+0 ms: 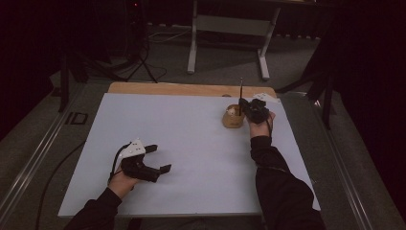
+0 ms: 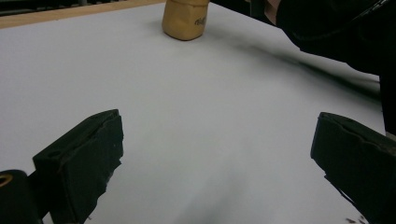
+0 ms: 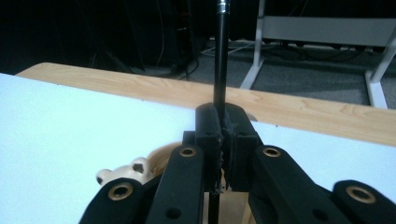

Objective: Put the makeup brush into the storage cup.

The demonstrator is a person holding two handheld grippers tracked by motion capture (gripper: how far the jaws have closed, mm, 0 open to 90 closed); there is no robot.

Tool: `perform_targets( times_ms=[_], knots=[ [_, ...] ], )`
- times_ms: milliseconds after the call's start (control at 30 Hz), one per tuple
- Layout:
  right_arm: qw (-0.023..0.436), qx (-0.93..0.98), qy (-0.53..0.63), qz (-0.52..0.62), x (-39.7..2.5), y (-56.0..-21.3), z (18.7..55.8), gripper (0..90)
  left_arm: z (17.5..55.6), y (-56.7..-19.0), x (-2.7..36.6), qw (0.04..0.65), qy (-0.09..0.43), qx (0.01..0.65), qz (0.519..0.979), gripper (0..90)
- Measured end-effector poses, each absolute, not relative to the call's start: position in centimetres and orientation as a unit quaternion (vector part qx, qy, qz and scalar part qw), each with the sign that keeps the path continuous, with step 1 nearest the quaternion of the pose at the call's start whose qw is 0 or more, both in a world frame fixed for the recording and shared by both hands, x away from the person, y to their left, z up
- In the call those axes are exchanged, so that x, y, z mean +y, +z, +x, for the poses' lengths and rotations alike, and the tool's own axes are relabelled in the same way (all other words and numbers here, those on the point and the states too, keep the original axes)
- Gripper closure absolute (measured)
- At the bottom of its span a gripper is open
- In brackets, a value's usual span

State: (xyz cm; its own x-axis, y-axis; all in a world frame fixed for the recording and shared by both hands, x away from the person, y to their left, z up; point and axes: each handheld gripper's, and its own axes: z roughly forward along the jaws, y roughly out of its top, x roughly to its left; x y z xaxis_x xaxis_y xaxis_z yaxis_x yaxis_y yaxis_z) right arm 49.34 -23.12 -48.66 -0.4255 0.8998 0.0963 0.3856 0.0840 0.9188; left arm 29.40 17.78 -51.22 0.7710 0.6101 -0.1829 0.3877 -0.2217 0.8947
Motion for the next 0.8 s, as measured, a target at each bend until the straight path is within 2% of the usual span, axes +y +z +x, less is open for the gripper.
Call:
perform_targets(
  times_ms=[300,800],
  knots=[
    [0.241,0.691,0.480,0.483,-22.9,-49.8,49.5,85.8,29.5,-51.2,18.0,0.534,0.103,0.326,0.773,2.6],
    [0.233,0.702,0.464,0.488,-23.3,-50.9,49.1,84.9,29.5,-51.3,18.1,0.533,0.099,0.331,0.772,2.6]
  ],
)
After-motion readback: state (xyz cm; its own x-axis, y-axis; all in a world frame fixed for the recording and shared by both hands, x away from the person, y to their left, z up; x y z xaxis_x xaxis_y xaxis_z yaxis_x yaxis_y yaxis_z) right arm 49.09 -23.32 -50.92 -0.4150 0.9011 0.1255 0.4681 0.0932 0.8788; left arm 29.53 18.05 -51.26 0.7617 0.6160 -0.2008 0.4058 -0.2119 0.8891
